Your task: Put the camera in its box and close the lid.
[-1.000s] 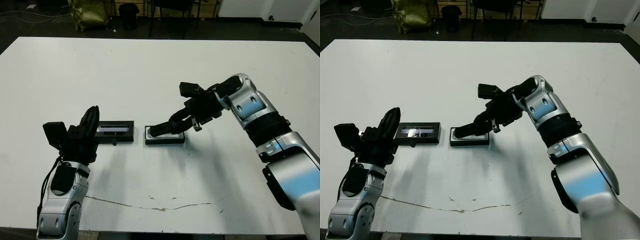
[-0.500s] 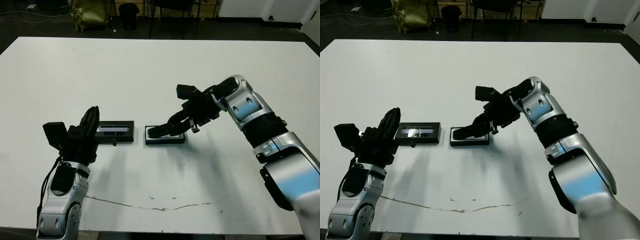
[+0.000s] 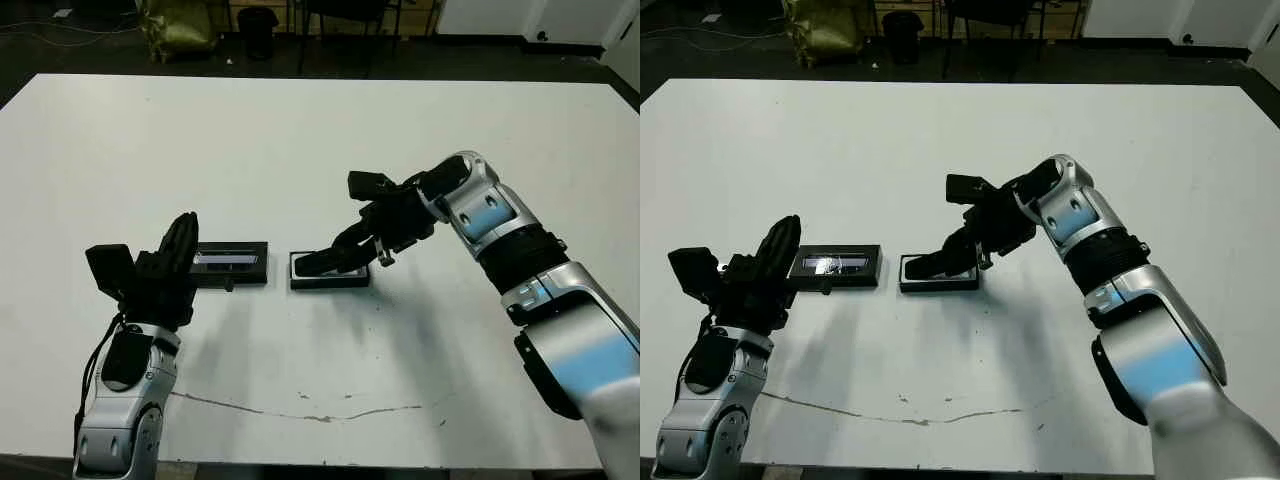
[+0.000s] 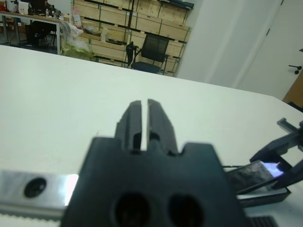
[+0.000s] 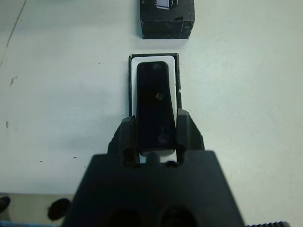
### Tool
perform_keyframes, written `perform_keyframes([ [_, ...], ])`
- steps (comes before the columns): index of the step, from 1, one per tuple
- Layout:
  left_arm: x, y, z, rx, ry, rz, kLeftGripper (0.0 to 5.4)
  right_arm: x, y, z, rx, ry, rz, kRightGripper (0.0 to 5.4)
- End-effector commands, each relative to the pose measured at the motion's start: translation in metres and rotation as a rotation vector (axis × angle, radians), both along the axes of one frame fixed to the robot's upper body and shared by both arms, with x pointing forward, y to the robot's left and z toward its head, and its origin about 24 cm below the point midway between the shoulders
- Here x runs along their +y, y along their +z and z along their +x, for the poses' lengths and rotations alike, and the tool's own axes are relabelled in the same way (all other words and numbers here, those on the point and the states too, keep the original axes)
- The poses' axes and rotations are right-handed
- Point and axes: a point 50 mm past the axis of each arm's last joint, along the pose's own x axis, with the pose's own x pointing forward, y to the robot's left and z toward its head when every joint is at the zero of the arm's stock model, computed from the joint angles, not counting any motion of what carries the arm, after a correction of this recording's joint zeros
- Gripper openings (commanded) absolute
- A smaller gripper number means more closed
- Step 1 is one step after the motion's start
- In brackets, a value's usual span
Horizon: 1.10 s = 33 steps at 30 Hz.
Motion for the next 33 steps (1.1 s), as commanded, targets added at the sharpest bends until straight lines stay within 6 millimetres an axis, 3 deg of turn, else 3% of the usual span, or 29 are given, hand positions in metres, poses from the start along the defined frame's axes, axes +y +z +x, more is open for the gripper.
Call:
perform_keyframes([
  [1,0.002,-0.006,-0.002,0.035,0.012,0.018,0.00,0.003,-0.002,-0.001,0.002,0.000,-0.008,0.48],
  [16,0.002,-0.007,-0.002,0.044,0.014,0.006,0.00,0.011,-0.009,-0.005,0.020,0.027,-0.016,0.48],
  [22,0.002,-0.007,-0.003,0.041,0.018,0.028,0.00,0.009,-0.003,-0.003,-0.012,0.039,-0.019,0.48],
  [33,0.003,-0.008,-0.003,0.046,0.023,0.024,0.00,0.008,0.012,0.002,-0.046,0.137,-0.044,2.83],
])
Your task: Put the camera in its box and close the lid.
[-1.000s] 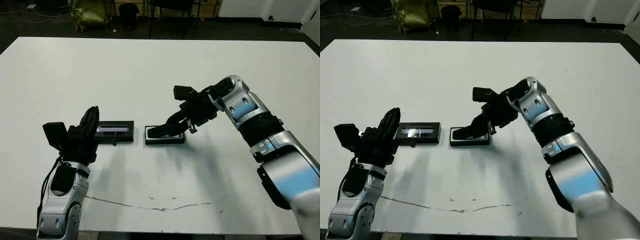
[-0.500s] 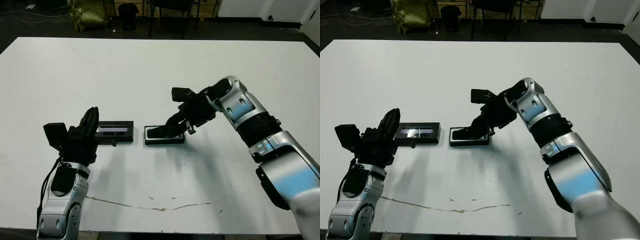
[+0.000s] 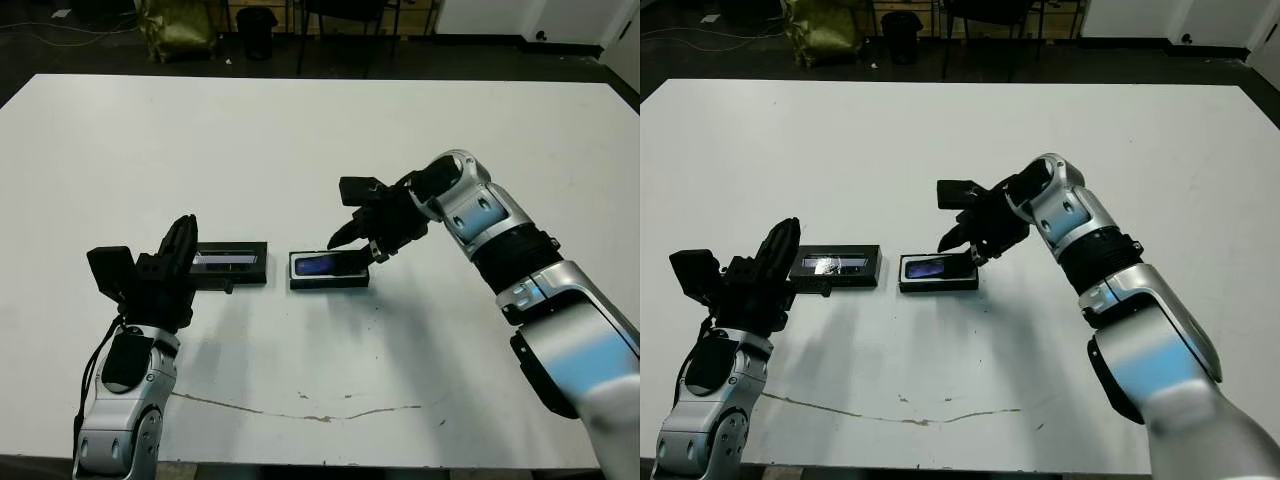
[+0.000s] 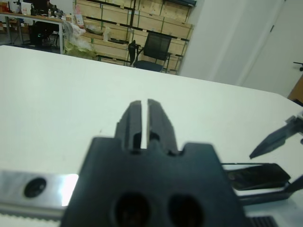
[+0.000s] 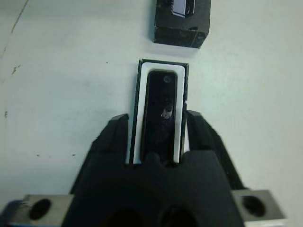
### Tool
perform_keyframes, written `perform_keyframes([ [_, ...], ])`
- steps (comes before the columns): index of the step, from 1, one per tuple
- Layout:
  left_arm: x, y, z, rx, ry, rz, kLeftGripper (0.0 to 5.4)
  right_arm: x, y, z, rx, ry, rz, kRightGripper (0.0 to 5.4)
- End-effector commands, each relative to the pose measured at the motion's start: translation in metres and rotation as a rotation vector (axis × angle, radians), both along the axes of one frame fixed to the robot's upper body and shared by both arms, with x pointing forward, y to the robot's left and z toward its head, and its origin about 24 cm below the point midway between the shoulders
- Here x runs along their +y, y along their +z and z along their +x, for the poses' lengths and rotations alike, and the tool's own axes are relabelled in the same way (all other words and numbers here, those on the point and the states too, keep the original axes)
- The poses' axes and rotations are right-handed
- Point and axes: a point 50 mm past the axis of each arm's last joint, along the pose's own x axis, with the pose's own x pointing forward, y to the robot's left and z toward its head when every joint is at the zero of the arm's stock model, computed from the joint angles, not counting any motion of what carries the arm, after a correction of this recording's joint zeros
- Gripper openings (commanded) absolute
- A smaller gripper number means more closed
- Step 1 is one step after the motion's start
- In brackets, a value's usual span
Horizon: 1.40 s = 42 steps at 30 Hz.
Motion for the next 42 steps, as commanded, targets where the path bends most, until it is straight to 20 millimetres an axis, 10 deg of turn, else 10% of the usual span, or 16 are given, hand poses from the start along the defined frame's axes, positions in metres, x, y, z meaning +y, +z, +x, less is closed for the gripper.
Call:
perform_keyframes([
  [1,0.002,-0.006,-0.002,0.036,0.013,0.006,0.00,-0.001,0.005,0.002,-0.002,0.020,-0.026,3.06],
  [12,0.003,-0.006,-0.002,0.030,0.012,0.023,0.00,-0.007,0.011,0.006,0.009,-0.003,-0.041,5.39],
  [35,0.003,-0.006,-0.001,0.026,0.004,0.020,0.00,-0.029,0.023,-0.004,-0.257,-0.269,0.299,5.39],
  [42,0.003,-0.008,-0.001,0.023,-0.006,-0.003,0.00,-0.031,0.016,-0.036,-0.626,-0.413,0.401,4.11],
])
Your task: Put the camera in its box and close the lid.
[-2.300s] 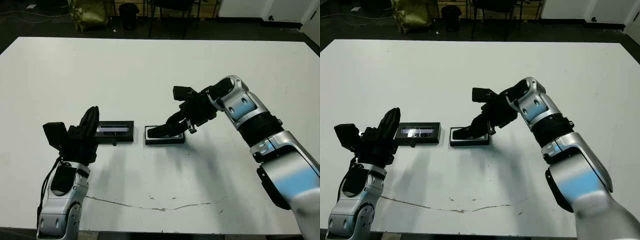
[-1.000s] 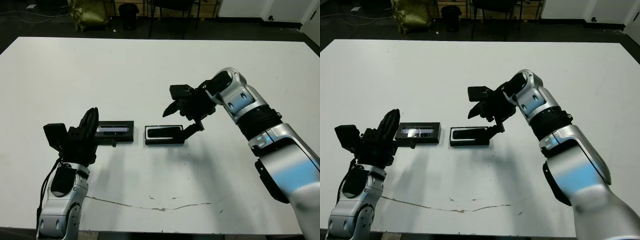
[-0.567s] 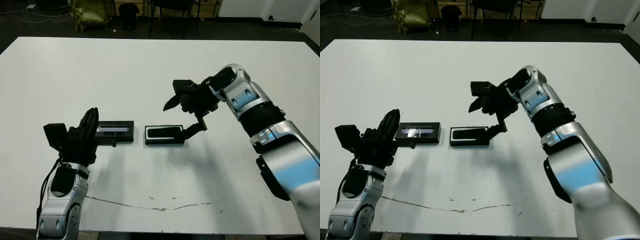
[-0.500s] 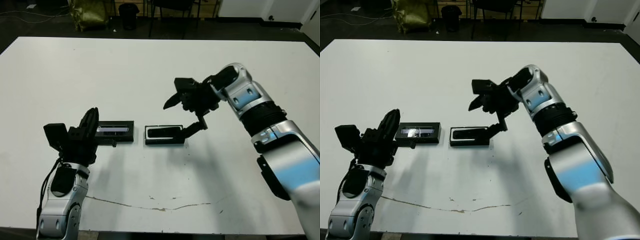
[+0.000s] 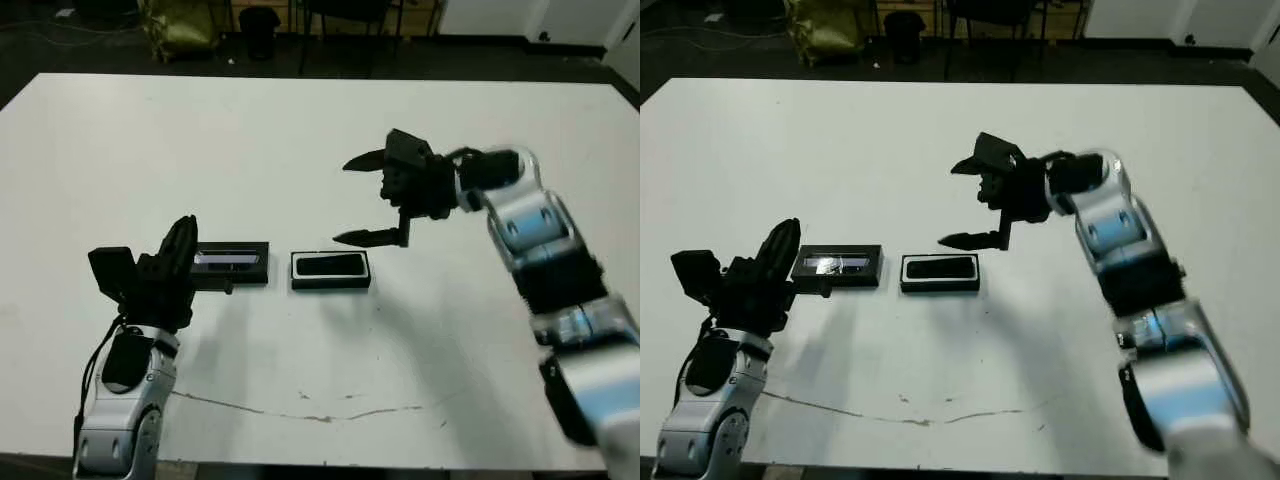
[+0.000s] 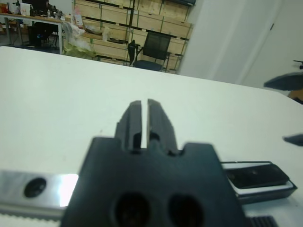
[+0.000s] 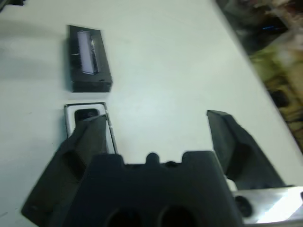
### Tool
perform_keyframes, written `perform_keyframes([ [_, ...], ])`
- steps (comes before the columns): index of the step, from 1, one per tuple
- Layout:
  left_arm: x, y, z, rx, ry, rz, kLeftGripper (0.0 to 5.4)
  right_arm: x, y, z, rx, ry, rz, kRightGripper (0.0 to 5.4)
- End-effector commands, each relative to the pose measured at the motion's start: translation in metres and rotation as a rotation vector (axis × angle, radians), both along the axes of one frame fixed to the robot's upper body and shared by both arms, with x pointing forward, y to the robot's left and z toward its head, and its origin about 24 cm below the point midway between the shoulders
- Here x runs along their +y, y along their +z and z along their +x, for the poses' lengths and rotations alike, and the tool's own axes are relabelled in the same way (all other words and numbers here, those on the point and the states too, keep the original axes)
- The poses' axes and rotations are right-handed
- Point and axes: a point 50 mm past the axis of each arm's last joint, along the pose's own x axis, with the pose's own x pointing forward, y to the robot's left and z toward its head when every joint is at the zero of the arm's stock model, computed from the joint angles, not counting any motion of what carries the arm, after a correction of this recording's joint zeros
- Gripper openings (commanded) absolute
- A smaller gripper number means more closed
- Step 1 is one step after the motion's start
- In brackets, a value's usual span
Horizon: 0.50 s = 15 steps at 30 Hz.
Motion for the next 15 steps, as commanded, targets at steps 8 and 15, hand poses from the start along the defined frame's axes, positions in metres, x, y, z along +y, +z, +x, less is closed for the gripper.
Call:
perform_keyframes([
  [8,0.001,-0.006,0.000,0.040,0.005,0.008,0.00,-0.005,-0.017,-0.039,-0.496,-0.163,0.105,2.32],
  [15,-0.001,-0.004,0.000,0.032,0.003,0.034,0.00,-0.003,-0.038,-0.054,-0.539,-0.182,0.166,0.71],
])
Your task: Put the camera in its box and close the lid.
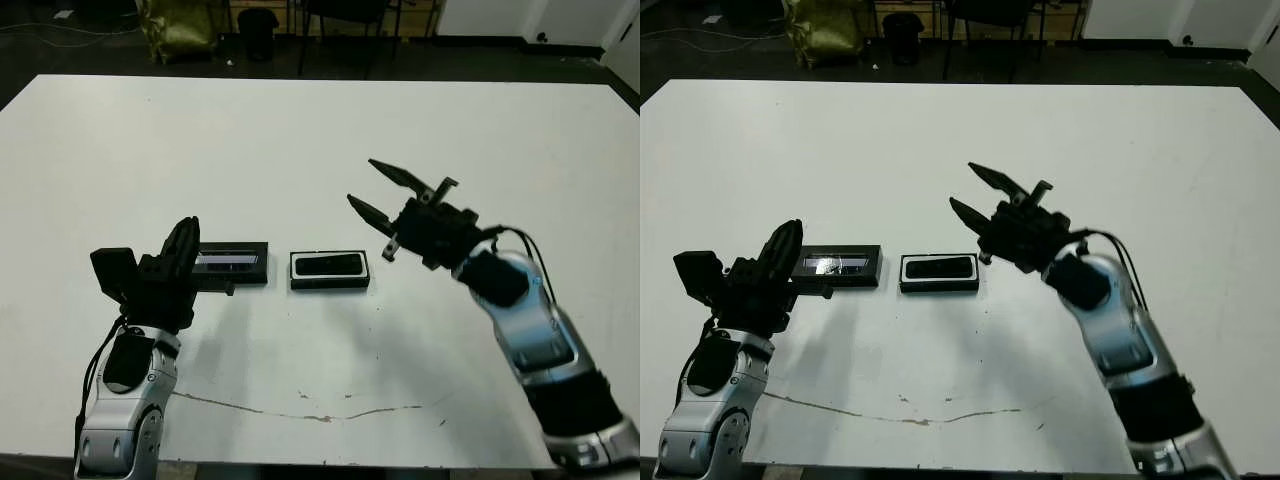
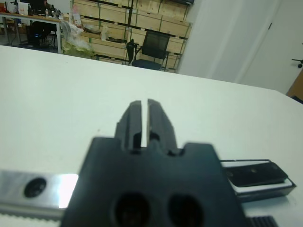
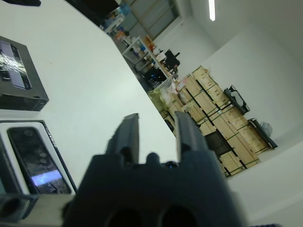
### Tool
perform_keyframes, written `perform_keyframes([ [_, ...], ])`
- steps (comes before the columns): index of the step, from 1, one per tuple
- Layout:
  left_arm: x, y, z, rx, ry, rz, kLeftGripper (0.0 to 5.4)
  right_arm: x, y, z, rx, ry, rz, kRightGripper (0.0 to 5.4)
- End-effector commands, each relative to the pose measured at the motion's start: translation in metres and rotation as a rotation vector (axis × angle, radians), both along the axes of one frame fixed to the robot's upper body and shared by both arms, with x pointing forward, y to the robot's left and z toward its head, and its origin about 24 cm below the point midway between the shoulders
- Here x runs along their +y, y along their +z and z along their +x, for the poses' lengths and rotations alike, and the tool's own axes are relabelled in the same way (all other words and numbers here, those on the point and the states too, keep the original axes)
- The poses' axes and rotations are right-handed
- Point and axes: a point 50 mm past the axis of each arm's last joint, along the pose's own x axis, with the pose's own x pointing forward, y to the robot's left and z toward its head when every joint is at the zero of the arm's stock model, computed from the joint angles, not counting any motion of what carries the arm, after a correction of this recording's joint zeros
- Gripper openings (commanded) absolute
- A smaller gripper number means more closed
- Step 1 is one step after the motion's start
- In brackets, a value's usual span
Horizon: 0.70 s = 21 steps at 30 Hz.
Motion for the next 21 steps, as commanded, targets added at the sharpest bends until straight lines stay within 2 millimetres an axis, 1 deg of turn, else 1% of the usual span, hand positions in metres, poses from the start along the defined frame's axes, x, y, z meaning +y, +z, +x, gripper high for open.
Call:
perform_keyframes([
  [1,0.001,-0.003,-0.001,0.026,0.008,0.020,0.00,0.000,-0.015,-0.005,0.014,0.002,-0.008,0.50],
  [3,0.001,-0.004,-0.001,0.027,0.009,0.017,0.00,0.001,-0.020,-0.007,0.019,0.007,-0.011,0.04],
  [4,0.001,-0.004,-0.001,0.026,0.005,0.010,0.00,0.002,-0.023,-0.007,0.021,0.010,-0.016,0.02],
  [10,0.002,-0.006,-0.002,0.031,0.012,0.003,0.00,0.009,-0.034,-0.007,0.039,0.032,-0.092,0.02],
  [15,0.002,-0.006,-0.002,0.030,0.007,-0.003,0.00,0.013,-0.045,0.000,0.113,0.016,-0.134,0.02],
  [21,0.000,-0.005,-0.002,0.036,0.014,0.009,0.00,0.017,-0.057,0.011,0.326,-0.056,-0.111,0.02],
])
